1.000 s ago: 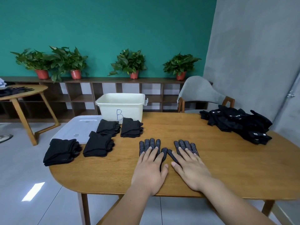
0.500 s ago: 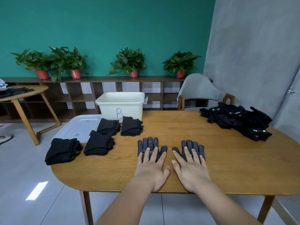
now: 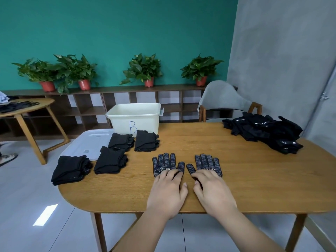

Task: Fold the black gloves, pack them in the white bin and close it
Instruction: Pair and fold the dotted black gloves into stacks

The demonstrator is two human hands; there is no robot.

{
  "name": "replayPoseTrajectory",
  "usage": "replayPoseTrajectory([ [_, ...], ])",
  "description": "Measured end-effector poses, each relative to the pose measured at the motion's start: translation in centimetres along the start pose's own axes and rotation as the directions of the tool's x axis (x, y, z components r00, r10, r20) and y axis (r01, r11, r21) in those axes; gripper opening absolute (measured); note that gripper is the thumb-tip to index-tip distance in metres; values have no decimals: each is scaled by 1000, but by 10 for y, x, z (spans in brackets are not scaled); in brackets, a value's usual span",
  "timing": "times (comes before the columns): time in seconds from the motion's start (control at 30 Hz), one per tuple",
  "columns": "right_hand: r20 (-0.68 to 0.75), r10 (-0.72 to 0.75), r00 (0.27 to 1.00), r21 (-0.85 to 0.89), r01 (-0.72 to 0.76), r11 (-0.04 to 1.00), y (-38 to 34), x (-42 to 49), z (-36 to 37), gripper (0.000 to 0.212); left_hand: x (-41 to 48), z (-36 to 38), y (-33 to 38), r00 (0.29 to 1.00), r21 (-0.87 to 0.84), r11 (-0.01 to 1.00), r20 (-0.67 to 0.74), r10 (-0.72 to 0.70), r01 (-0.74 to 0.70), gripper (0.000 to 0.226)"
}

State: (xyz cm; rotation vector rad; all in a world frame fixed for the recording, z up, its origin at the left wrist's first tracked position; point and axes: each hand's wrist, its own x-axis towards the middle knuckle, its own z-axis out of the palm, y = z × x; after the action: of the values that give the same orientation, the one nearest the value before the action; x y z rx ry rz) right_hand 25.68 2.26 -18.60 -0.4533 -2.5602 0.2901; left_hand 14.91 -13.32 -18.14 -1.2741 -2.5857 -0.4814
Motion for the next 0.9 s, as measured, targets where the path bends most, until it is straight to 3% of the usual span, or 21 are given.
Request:
replayPoseTrajectory([
  [0.13, -135, 3, 991, 18, -1, 1000, 1, -6, 0, 23, -4, -2, 1, 993, -58, 998, -110, -46, 40, 49],
  [0.2, -138, 30, 990, -10, -31, 999, 3, -6, 2, 15, -6, -4, 1, 984, -53, 994, -145, -107, 100, 41],
  [0.4, -54, 18, 998, 25, -17, 1000, 6, -3, 7, 33, -4, -1, -4, 972, -115, 978, -143, -189, 174, 35],
  [0.53, -104, 42, 994, 32, -39, 999, 5, -5, 3, 27, -2, 3, -9, 959, -189, 965, -183, -216, 181, 30],
  [0.7, -92, 61, 994, 17, -60, 998, 7, -4, 7, 17, -1, 0, -9, 962, -187, 959, -134, -238, 211, 25],
  [0.9, -136, 56, 989, 28, -53, 998, 5, -5, 3, 17, -2, 1, -10, 956, -257, 951, -193, -223, 170, 8],
])
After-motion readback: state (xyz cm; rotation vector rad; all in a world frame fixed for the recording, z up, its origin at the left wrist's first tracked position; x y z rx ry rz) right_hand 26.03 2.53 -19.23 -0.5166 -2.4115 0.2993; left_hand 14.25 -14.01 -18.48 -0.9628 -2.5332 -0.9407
